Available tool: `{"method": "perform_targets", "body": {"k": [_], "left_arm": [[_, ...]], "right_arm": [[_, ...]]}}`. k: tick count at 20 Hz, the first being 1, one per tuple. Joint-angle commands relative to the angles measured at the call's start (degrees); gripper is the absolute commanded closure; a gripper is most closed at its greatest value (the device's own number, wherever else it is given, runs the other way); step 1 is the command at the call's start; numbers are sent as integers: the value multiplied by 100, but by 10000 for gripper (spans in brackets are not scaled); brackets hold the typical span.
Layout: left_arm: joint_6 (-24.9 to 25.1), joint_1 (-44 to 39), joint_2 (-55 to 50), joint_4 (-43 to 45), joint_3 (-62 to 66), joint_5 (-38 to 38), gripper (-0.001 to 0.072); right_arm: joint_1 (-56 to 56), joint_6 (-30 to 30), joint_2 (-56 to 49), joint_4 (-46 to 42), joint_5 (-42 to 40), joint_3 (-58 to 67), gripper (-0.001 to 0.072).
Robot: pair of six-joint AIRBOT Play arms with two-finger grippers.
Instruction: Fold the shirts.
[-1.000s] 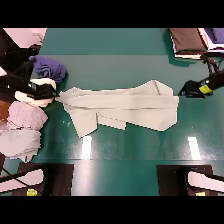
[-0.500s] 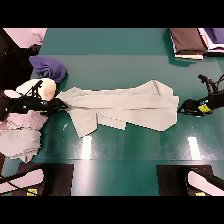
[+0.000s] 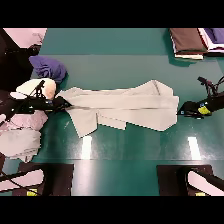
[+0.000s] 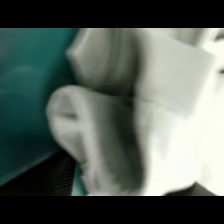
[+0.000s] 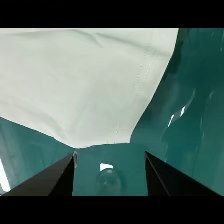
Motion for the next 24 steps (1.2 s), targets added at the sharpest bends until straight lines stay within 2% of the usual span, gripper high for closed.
{"method": "perform_targets", "body": {"k": [1,2,3,6,7,8,12,14,16,17,19,20,24], "left_arm": [[-2,-223,-129,-28,33,118,416],[4,-223,-114,-15,90,120,638],[2,-223,-81,-17,151,111,680],[4,-225,11,-26,492,-142,680],[11,-225,48,-22,608,-234,680],[37,-225,74,-24,723,-330,680],[48,-225,116,-24,879,-483,680],[48,-225,116,-24,876,-525,680],[48,-225,116,-24,876,-597,680],[48,-223,116,-22,876,-638,680],[46,-223,125,-22,885,-772,681],[42,-223,190,-22,890,-859,681],[39,-223,1123,-22,1449,-1163,681]], "right_arm": [[-4,31,4,-22,210,-2,232],[-4,70,4,-33,273,-4,232],[-4,114,4,-48,315,-11,232],[-2,212,7,-44,278,-422,209],[-2,229,7,9,201,-669,122],[7,229,4,42,42,-951,108],[247,227,2,874,-1237,-1816,118],[463,232,2,1067,-1799,-1969,143],[625,291,2,1032,-2022,-1926,170],[664,291,4,1010,-2033,-1862,286],[667,286,4,997,-1947,-1698,592],[662,286,7,999,-1781,-1572,697],[658,267,505,994,-1209,-487,697]]}}
